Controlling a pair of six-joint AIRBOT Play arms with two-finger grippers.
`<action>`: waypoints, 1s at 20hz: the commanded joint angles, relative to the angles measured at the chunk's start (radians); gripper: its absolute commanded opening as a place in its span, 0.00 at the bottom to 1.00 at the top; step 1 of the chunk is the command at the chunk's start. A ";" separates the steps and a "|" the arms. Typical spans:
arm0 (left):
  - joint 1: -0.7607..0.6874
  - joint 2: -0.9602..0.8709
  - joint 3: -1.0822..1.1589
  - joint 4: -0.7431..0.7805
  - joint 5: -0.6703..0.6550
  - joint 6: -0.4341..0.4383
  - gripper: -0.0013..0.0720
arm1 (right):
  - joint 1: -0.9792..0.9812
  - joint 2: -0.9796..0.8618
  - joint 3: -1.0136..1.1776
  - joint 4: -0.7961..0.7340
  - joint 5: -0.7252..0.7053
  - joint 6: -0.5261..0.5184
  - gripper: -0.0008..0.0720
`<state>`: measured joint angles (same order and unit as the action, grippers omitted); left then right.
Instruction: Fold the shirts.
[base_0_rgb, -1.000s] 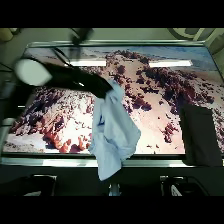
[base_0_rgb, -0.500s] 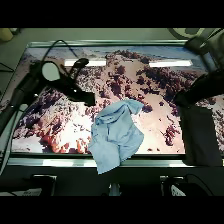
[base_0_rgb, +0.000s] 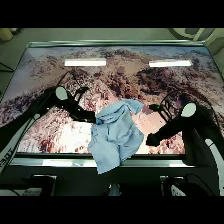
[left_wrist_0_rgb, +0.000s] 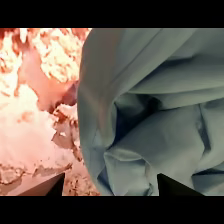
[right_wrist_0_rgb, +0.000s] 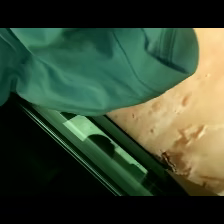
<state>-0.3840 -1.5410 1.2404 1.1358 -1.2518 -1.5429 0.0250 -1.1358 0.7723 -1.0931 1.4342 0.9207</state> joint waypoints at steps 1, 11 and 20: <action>-0.037 -0.074 -0.033 -0.031 0.085 0.017 1.00 | 0.000 -0.001 -0.178 0.140 -0.108 -0.060 0.95; -0.035 -0.089 -0.025 -0.083 0.304 -0.013 0.05 | 0.070 -0.072 -0.279 0.401 -0.347 -0.111 0.93; -0.033 0.090 0.254 0.356 0.119 -0.019 0.05 | 0.044 -0.006 0.000 0.105 -0.243 -0.140 0.04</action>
<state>-0.4179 -1.5299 1.3750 1.2987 -1.0607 -1.5589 0.1150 -1.1900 0.6239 -0.8280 1.1007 0.7925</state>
